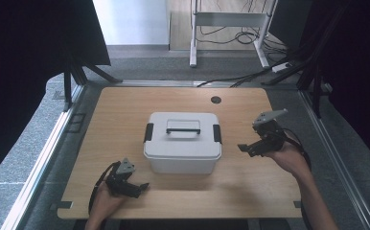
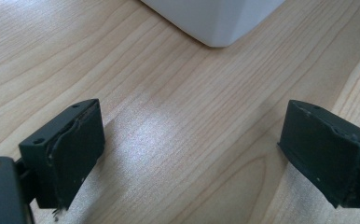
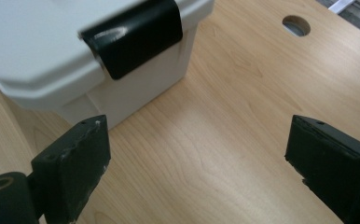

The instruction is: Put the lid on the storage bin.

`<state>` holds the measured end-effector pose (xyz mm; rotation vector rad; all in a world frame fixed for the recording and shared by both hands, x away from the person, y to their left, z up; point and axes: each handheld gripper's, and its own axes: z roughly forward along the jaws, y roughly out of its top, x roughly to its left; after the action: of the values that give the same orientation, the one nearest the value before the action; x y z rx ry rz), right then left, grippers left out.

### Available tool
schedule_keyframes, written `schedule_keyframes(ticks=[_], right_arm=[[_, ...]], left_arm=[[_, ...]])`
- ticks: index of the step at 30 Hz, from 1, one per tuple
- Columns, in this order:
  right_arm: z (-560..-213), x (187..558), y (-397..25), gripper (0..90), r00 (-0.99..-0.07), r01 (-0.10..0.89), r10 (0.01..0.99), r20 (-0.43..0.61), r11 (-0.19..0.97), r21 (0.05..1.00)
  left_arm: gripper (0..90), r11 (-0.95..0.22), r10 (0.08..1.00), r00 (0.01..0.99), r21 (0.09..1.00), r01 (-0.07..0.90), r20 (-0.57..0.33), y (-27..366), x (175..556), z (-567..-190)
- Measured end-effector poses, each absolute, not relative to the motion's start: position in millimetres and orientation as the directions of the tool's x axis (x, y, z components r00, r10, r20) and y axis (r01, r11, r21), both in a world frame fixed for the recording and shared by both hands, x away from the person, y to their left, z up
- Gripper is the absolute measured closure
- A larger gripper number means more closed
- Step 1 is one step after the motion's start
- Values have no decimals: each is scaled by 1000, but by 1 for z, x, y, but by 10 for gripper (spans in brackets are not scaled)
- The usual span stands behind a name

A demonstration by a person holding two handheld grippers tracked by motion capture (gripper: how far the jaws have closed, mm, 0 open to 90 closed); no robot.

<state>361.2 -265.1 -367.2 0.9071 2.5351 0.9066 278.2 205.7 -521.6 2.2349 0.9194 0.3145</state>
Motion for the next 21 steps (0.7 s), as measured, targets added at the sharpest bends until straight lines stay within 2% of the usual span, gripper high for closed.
schedule_keyframes(ticks=[11, 21], right_arm=[[-422, 344, -266, 53, -719, 483, 691, -72, 571, 663], [-481, 328, -253, 28, -691, 520, 722, -34, 529, 670]], left_arm=[[63, -511, 694, 719, 679, 527, -35, 206, 278, -522], [63, -509, 697, 716, 679, 529, -35, 206, 278, -522]])
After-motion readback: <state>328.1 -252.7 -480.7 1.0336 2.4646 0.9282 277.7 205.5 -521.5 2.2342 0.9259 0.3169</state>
